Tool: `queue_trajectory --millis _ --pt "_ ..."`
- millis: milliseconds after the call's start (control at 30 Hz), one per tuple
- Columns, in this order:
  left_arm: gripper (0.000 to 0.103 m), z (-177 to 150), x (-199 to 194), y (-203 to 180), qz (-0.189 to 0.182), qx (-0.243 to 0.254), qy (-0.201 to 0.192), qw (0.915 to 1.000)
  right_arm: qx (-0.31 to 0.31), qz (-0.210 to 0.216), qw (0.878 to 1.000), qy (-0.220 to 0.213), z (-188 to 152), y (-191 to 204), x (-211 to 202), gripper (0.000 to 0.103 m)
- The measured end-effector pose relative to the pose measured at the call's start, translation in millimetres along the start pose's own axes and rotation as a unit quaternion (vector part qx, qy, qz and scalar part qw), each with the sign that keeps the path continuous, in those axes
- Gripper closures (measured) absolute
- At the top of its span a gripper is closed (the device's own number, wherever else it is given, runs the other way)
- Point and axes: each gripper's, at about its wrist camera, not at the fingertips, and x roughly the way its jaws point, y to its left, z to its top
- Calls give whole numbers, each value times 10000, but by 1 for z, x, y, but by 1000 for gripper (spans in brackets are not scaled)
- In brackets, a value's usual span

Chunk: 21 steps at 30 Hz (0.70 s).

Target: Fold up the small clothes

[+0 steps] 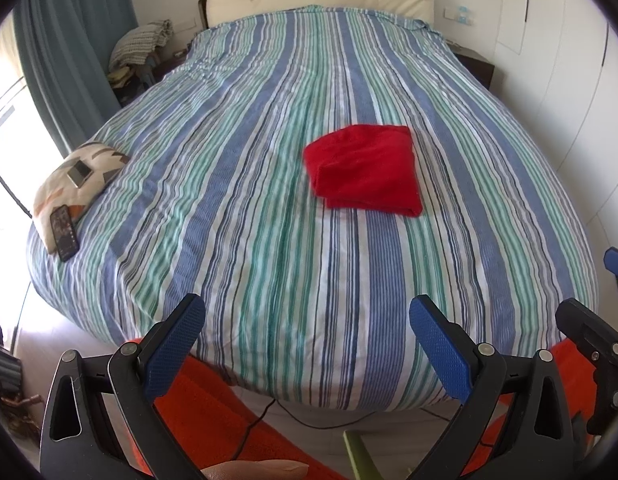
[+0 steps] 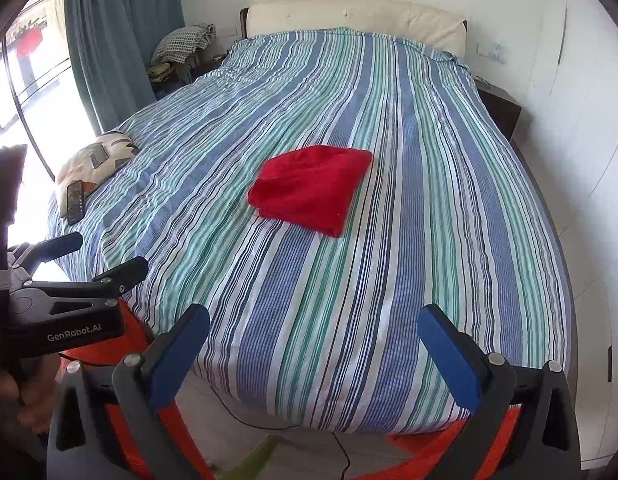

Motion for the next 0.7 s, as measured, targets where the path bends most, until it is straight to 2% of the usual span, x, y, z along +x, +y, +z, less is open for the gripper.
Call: queue_trajectory --millis 300,700 --pt "1 2 -3 -1 -101 2 -88 9999 0 -8 10000 -3 -1 -1 1 1" --pt "1 -1 -9 -5 -15 102 -327 9994 60 15 10000 20 -2 -4 6 1"
